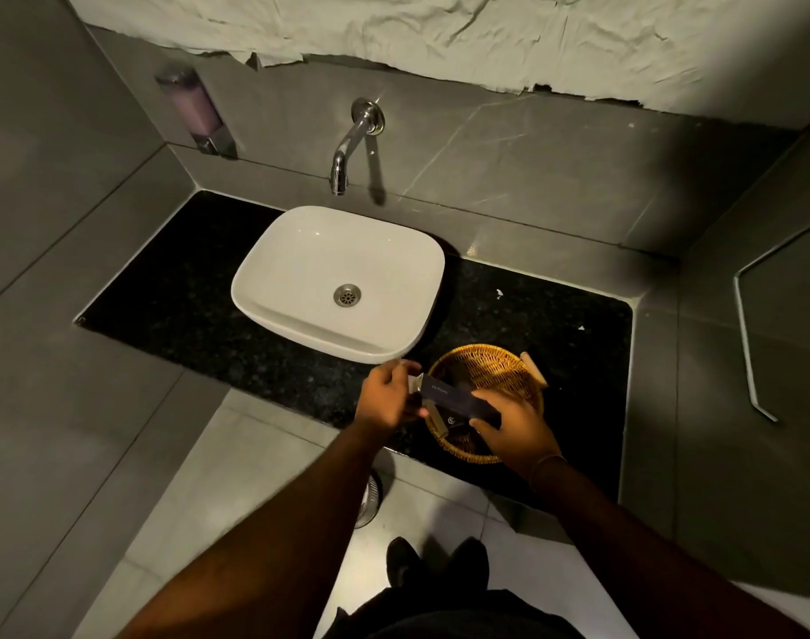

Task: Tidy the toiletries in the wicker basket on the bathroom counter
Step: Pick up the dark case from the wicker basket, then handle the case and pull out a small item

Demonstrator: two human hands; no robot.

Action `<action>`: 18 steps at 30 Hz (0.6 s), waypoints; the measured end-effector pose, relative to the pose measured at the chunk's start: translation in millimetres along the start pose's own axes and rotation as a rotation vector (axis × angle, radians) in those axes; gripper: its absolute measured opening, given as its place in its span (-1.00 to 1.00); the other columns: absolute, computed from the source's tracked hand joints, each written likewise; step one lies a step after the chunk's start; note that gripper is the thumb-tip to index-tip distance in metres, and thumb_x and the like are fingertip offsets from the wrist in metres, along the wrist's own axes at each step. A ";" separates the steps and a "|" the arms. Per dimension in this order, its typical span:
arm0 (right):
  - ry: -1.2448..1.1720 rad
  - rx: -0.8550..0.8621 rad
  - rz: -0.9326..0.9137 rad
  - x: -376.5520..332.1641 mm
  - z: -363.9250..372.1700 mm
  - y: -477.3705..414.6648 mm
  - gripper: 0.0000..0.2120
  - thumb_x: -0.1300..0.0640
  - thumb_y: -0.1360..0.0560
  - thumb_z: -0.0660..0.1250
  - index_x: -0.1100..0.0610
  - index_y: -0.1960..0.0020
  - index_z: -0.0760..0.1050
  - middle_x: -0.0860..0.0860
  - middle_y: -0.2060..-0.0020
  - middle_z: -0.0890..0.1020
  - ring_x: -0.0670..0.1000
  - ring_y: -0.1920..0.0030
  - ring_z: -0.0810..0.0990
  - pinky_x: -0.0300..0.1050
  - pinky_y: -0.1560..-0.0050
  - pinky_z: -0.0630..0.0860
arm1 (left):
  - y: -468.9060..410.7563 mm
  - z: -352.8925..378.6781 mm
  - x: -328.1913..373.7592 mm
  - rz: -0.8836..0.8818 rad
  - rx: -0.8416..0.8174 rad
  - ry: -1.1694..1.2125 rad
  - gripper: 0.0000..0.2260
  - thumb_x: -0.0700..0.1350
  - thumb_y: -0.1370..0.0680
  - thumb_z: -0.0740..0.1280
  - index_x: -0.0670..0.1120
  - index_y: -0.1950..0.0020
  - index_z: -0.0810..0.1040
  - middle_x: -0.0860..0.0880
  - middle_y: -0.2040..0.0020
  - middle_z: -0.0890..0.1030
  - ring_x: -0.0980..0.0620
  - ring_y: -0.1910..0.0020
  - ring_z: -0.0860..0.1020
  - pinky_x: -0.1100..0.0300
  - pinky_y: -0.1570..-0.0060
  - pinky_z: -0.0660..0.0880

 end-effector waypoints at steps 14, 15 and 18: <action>-1.053 -0.035 0.485 -49.3 1.8 -10.7 -0.74 0.17 -0.48 0.56 0.07 -0.16 0.66 0.06 -0.06 0.78 0.05 -0.11 0.76 -0.06 0.07 0.72 | 17.0 31.1 10.3 0.269 -0.425 -0.314 -0.26 -0.17 -0.58 0.50 0.39 -0.61 0.33 0.15 -0.41 0.68 0.13 -0.46 0.62 0.14 -0.49 0.54; -1.104 -0.067 0.500 -50.9 3.9 -10.3 -0.72 0.14 -0.49 0.55 0.04 -0.19 0.67 0.06 -0.08 0.78 0.06 -0.12 0.76 -0.04 0.07 0.72 | 23.7 34.6 15.6 0.319 -0.459 -0.371 -0.27 -0.13 -0.56 0.51 0.54 -0.51 0.36 0.31 -0.35 0.68 0.27 -0.42 0.61 0.29 -0.43 0.54; -1.155 -0.168 0.556 -50.8 10.1 -8.4 -0.65 -0.06 -0.48 0.55 0.01 -0.22 0.66 0.08 -0.12 0.76 0.08 -0.11 0.75 -0.02 0.11 0.71 | 26.8 34.5 19.4 0.367 -0.413 -0.427 -0.46 -0.09 -0.60 0.46 0.43 -0.46 0.51 0.10 -0.27 0.77 -0.04 -0.21 0.77 0.01 -0.24 0.72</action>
Point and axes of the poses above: each hand's wrist, its own y-axis away from the middle knuckle, its own z-axis out of the palm, x = y × z, the point moved 5 cm from there along -y, towards the middle knuckle
